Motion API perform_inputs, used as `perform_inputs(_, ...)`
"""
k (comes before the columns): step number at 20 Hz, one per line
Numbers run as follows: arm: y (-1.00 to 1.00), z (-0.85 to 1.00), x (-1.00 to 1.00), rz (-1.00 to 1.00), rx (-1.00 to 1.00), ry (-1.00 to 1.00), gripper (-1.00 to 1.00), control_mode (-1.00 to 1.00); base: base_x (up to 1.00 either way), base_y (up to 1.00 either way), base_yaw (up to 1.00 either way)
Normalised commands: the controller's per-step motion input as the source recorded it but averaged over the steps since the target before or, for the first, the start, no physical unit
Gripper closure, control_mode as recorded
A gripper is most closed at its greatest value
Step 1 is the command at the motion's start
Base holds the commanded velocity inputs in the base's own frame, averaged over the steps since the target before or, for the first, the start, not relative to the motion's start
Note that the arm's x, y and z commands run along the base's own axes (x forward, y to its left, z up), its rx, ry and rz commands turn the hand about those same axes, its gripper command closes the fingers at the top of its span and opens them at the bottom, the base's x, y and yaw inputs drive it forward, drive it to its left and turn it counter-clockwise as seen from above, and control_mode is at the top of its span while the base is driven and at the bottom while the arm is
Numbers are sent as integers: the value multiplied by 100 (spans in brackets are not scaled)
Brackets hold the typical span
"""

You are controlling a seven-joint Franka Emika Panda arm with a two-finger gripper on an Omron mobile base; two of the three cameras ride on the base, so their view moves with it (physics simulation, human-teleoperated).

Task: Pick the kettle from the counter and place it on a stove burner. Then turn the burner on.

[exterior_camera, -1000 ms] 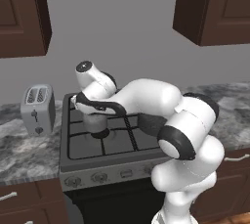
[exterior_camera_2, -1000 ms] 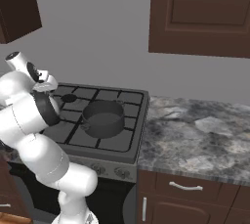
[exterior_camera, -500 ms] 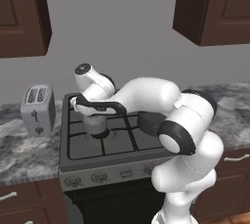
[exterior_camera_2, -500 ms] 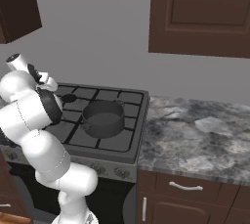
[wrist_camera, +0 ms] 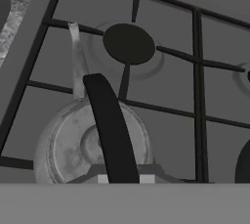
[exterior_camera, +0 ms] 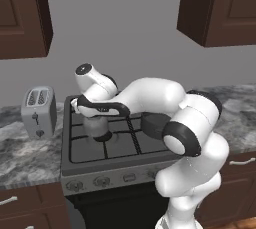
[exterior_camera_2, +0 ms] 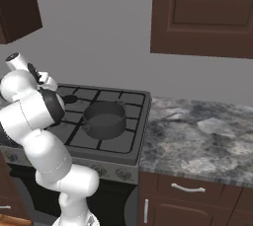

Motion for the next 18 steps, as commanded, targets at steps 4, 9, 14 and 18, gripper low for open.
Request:
perform_inputs(4, 0, 0, -26, 0, 0, -2, 100, -100, 0, 0, 0)
perform_inputs(9, -11, 0, 0, 0, 0, -2, 100, -100, 0, 0, 0)
perform_inputs(14, -45, 0, 0, 0, 0, -6, 100, -100, 0, 0, 0)
perform_inputs(18, -2, 0, 0, 0, 0, 0, 100, -100, 0, 0, 0)
